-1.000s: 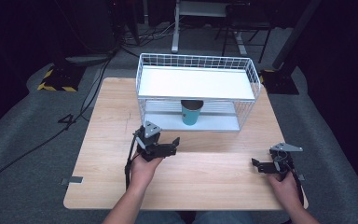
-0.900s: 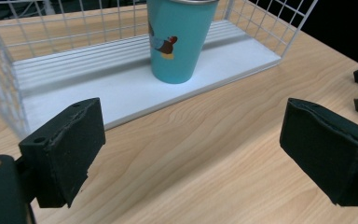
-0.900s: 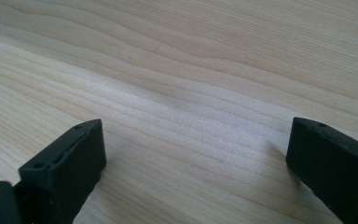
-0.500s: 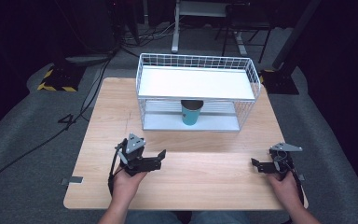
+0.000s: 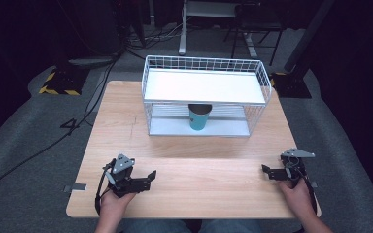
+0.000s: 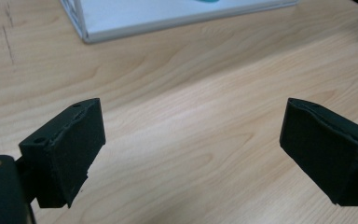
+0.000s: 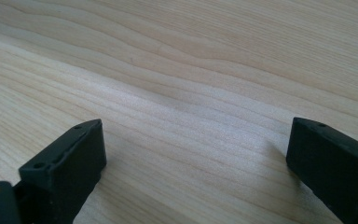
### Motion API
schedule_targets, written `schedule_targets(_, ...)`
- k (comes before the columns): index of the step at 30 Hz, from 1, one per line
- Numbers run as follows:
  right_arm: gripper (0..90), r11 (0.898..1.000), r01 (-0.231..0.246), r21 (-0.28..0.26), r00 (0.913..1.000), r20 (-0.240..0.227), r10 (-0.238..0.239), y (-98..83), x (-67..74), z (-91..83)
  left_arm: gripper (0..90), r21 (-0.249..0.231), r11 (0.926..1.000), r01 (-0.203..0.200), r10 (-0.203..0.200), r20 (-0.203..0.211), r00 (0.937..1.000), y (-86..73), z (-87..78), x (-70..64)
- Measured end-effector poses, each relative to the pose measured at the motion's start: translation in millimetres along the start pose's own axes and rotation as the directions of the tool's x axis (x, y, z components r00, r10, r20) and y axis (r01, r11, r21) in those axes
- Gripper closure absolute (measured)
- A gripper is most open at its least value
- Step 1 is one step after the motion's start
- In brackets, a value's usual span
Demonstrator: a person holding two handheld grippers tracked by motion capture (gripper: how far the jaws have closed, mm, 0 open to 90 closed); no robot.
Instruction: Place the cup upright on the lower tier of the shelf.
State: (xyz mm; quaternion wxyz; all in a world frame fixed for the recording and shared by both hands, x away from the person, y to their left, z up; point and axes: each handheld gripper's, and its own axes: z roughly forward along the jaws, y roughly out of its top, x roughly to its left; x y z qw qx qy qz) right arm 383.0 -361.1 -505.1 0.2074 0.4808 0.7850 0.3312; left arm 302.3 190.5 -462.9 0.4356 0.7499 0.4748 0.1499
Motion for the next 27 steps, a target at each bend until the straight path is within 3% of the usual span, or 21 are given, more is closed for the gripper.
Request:
schedule_targets(2,5.0,1.0,-0.001,0.0,1.0,0.0,0.001,0.0,0.0,0.0,7.3,0.005,1.0,-0.002,0.002,-0.003,1.0,-2.3,0.2,1.4)
schedule_targets(5,5.0,1.0,-0.001,0.0,1.0,0.0,0.001,0.0,0.0,0.0,7.4,0.059,0.9983,0.002,-0.002,-0.003,1.0,-14.2,2.3,7.9)
schedule_targets(10,5.0,1.0,-0.001,0.0,1.0,0.0,0.001,0.0,0.0,0.1,7.4,0.102,0.9948,0.007,-0.006,-0.006,1.0,-22.1,5.4,13.1)
schedule_targets(14,5.0,1.0,0.0,0.0,1.0,0.0,0.0,0.0,0.0,0.0,7.4,0.154,0.9879,-0.021,0.024,-0.02,0.9995,-28.0,11.2,13.7)
schedule_targets(15,5.0,1.0,-0.001,0.0,1.0,0.0,0.001,0.0,0.0,0.0,7.4,0.184,0.9823,-0.036,0.042,-0.027,0.9988,-30.1,14.4,13.6)
schedule_targets(18,5.0,1.0,0.0,0.0,1.0,0.0,0.0,0.0,0.0,0.0,6.2,0.198,0.9781,-0.065,0.073,-0.034,0.9968,-33.0,17.7,13.2)
schedule_targets(19,5.0,1.0,0.0,0.0,1.0,0.0,0.0,0.0,0.0,0.0,6.1,0.187,0.9774,-0.098,0.11,-0.057,0.9923,-35.3,19.8,11.4)
schedule_targets(20,5.0,1.0,0.0,0.0,1.0,0.0,0.0,0.0,0.0,0.0,5.9,0.187,0.9774,-0.098,0.11,-0.057,0.9923,-35.3,19.8,11.4)
schedule_targets(21,5.0,1.0,0.0,0.0,1.0,0.0,0.0,0.0,0.0,-0.1,4.8,0.209,0.969,-0.132,0.149,-0.069,0.9864,-35.3,22.1,8.1)
schedule_targets(22,5.0,1.0,0.0,0.0,1.0,0.0,0.0,0.0,0.0,-0.1,3.3,0.209,0.969,-0.132,0.149,-0.069,0.9864,-35.3,22.1,8.1)
schedule_targets(23,5.0,1.0,0.0,0.0,1.0,-0.001,0.0,-0.2,0.2,-0.3,0.5,0.223,0.9639,-0.146,0.162,-0.059,0.985,-34.7,24.4,6.9)
schedule_targets(27,5.0,1.0,0.002,-0.001,1.0,-0.001,-0.002,-0.3,0.1,-0.3,0.5,0.224,0.9643,-0.141,0.159,-0.063,0.9853,-34.5,24.3,7.0)
